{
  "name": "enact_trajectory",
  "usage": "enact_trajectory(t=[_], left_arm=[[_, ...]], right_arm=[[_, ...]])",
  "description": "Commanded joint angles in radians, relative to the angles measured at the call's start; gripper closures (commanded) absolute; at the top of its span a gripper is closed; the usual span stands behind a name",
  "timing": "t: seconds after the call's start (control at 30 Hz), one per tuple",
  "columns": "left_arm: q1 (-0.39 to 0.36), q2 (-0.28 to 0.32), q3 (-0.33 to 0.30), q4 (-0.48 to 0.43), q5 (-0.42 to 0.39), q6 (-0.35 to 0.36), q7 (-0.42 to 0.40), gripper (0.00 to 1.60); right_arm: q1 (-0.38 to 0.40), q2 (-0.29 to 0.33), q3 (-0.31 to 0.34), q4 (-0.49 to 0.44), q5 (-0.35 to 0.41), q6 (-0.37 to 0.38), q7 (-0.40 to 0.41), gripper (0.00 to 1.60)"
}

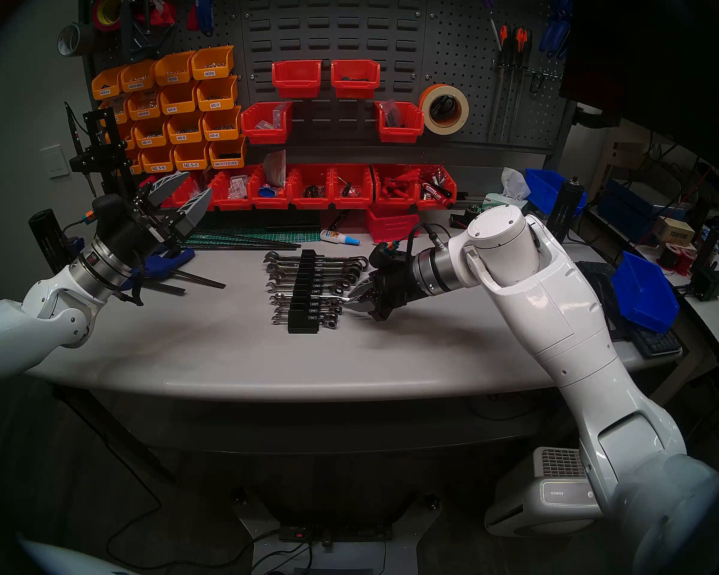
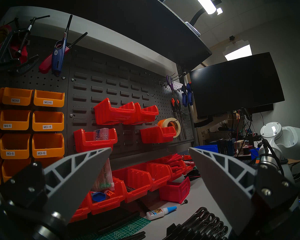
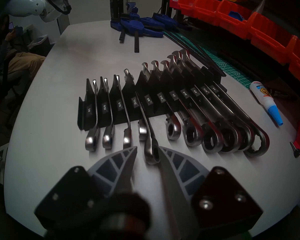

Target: Put the wrenches on the table into the correct slot in the case

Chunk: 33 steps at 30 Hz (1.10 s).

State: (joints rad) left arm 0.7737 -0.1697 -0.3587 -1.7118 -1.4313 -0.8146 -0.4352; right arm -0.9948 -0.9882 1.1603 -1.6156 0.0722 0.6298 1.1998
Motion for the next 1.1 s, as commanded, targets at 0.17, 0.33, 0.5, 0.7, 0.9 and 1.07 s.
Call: enact_trajectory(t=[0.17,0.33,0.5,0.7,0.9,1.07], left_arm=[[-0.024,0.000,-0.025,0.000,-0.003,-0.017,0.003,0.00],[-0.024,0.000,-0.025,0.000,-0.003,-0.017,0.003,0.00],[-0.024,0.000,-0.025,0.000,-0.003,-0.017,0.003,0.00],[-0.024,0.000,-0.025,0.000,-0.003,-0.017,0.003,0.00],[-0.024,0.000,-0.025,0.000,-0.003,-0.017,0.003,0.00],[-0.024,0.000,-0.025,0.000,-0.003,-0.017,0.003,0.00]], right_arm=[[0.049,-0.006,0.000,-0.001,-0.007,0.000,0.009,0.82],[0.053,-0.010,-0.007,0.011,-0.011,-0.003,0.011,0.82],[0.064,-0.013,-0.021,0.025,-0.018,-0.008,0.016,0.81],[0.070,-0.020,-0.026,0.037,-0.019,-0.014,0.018,0.87],[0.070,-0.021,-0.025,0.039,-0.018,-0.018,0.020,0.93],[0.067,-0.020,-0.023,0.037,-0.019,-0.024,0.018,0.99]])
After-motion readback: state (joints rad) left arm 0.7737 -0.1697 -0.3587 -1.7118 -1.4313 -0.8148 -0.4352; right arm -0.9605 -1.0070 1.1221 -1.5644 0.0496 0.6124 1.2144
